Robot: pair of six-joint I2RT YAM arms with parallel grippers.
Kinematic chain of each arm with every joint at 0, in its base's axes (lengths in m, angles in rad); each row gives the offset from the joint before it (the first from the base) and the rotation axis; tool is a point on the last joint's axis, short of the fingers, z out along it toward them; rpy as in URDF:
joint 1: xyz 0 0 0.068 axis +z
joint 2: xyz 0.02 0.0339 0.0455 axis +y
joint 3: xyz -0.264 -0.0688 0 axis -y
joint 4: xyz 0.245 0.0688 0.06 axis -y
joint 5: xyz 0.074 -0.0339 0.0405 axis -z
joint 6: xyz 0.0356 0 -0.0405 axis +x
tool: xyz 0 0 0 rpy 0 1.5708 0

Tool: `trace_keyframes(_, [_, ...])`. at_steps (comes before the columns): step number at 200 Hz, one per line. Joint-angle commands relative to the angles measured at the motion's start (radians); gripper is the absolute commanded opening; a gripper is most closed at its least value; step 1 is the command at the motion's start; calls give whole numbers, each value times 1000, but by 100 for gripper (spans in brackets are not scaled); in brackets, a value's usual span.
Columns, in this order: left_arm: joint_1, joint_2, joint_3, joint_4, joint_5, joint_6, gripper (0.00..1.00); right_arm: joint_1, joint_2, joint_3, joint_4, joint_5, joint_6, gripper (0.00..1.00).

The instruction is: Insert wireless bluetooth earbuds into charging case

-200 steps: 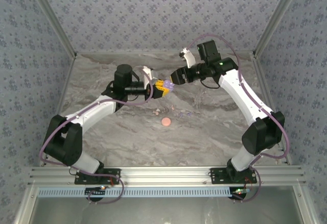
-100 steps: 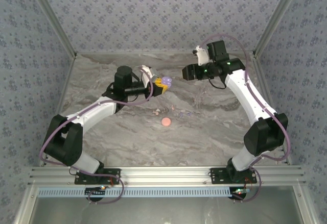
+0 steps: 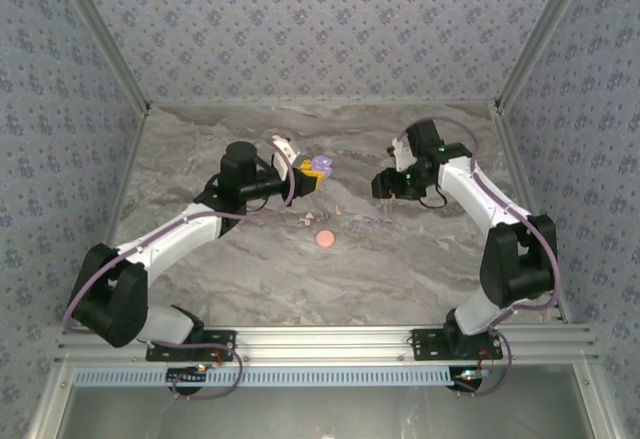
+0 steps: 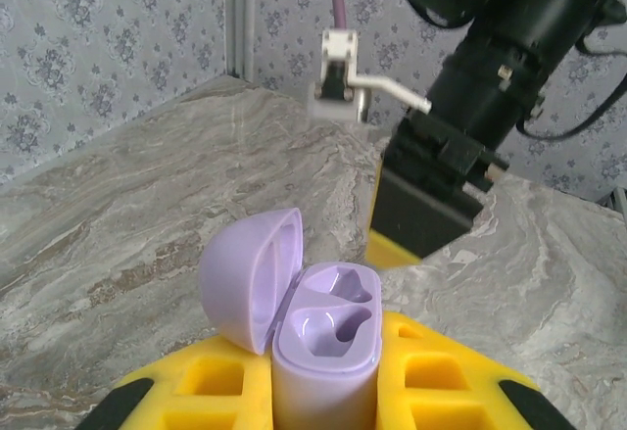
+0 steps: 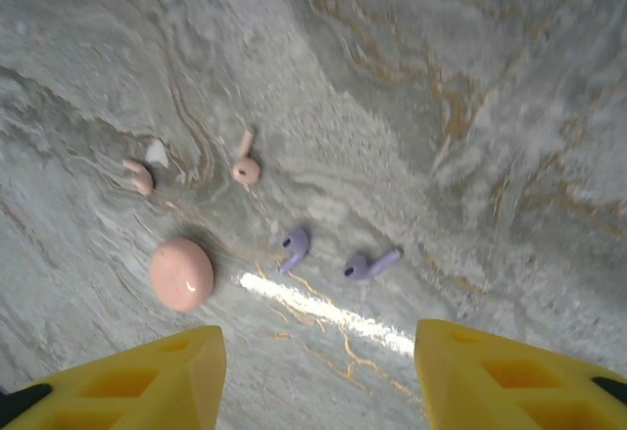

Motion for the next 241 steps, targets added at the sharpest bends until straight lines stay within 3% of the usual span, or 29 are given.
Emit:
trace_keyframes(1, [-7, -35, -3, 5, -43, -28, 16, 3, 10, -31, 31, -32, 27, 51])
trace_keyframes(92, [-11, -40, -13, -8, -66, -43, 16, 60, 175, -10, 73, -63, 38, 28])
trace_keyframes(164, [-10, -33, -6, -18, -70, -43, 17, 90, 262, 30, 13, -70, 6, 25])
trace_keyframes(241, [-10, -21, -3, -32, -72, -43, 16, 112, 245, 23, -67, -49, -64, 24])
